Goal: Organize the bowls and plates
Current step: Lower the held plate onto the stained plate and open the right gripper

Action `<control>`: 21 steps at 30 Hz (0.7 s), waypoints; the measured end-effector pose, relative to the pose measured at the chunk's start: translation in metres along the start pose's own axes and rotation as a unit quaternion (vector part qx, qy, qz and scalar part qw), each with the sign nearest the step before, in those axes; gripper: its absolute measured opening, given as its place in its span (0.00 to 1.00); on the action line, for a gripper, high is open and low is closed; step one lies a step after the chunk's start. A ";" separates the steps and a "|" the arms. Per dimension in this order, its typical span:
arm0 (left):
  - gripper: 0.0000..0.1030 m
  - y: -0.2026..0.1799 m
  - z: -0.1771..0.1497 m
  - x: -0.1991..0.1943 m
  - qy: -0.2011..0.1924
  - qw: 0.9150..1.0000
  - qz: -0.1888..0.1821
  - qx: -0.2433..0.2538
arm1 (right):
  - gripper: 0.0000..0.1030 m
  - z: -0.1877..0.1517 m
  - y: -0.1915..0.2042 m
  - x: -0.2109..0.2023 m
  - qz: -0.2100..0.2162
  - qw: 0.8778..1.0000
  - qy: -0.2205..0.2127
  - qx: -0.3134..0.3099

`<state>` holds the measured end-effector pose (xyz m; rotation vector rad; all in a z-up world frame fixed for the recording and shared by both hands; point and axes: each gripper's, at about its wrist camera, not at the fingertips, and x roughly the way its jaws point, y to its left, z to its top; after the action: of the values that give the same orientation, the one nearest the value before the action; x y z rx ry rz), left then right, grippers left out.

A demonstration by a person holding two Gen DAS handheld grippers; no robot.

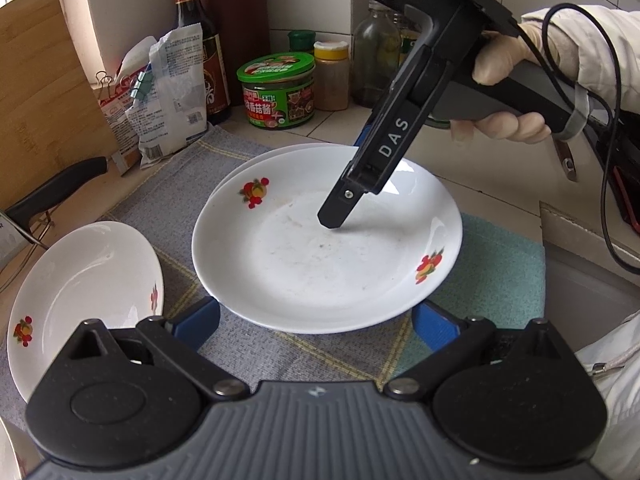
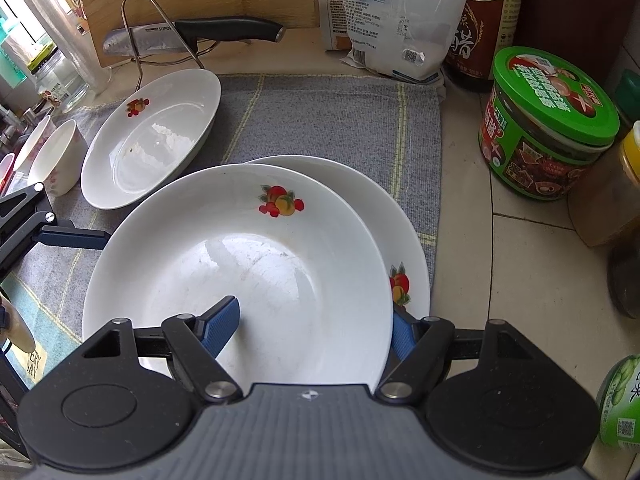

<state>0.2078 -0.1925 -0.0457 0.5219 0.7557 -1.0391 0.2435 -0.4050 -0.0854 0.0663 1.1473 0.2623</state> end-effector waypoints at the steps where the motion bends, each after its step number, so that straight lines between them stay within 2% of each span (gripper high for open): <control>1: 0.98 0.000 0.000 0.001 0.000 1.000 0.000 0.000 | 0.78 0.000 0.000 0.000 0.001 1.000 0.001 0.001; 9: 0.99 0.002 0.002 0.006 0.004 1.000 0.001 0.006 | 0.85 0.001 0.000 -0.001 0.008 1.000 0.012 0.010; 13: 0.99 0.004 0.003 0.010 0.006 1.000 -0.001 0.006 | 0.92 0.003 0.000 0.000 0.016 1.000 0.016 0.022; 16: 0.99 0.005 0.004 0.012 0.008 1.000 -0.002 0.008 | 0.96 0.004 0.003 0.000 0.012 1.000 0.020 0.016; 21: 0.99 0.006 0.004 0.016 0.010 1.000 -0.002 0.011 | 0.97 0.005 0.008 -0.001 -0.001 1.000 0.029 0.006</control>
<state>0.2196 -0.2020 -0.0552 0.5506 0.7630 -1.0488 0.2461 -0.3973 -0.0806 0.0696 1.2076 0.2573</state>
